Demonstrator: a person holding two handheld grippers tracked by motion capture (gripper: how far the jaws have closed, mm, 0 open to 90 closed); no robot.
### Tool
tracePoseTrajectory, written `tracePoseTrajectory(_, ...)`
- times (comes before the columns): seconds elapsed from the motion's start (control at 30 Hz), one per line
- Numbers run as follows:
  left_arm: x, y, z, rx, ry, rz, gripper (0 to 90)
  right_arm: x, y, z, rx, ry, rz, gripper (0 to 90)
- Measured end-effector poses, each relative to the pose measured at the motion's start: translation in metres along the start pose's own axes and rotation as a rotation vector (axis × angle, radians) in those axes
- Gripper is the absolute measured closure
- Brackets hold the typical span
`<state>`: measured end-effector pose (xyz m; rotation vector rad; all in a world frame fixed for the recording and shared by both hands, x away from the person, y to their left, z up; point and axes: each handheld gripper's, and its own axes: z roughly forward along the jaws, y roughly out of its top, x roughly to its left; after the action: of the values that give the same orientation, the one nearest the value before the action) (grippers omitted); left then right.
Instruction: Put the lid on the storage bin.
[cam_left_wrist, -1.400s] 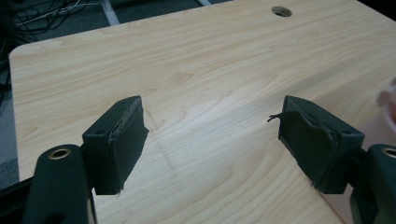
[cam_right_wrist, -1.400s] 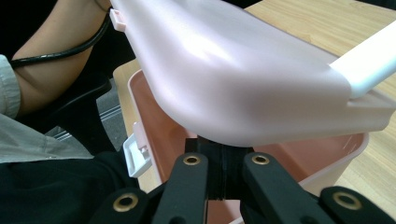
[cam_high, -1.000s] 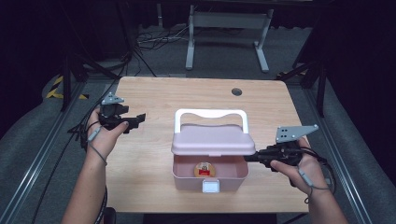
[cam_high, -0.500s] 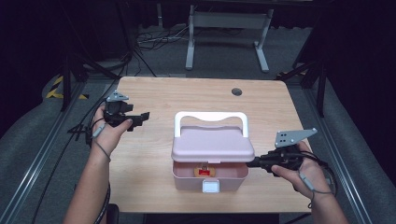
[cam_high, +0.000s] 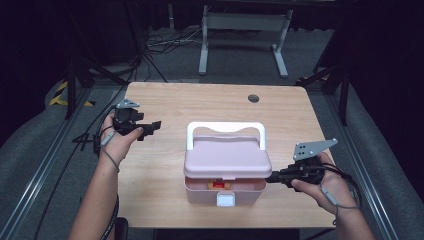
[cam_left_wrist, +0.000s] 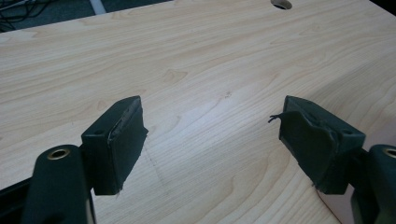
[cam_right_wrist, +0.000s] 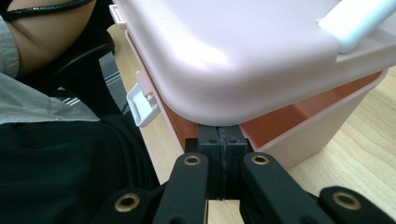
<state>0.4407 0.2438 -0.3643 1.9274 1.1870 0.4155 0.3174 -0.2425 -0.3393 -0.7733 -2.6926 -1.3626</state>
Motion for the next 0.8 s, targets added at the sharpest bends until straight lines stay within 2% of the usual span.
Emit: tracePoseTrajectory(0.8, 0.0003, -0.0027, 0.0071, 0.029, -0.013, -0.002, 22.3, 0.0003, -0.0036, 0.0025, 0.101, 0.015, 0.003, 90.0)
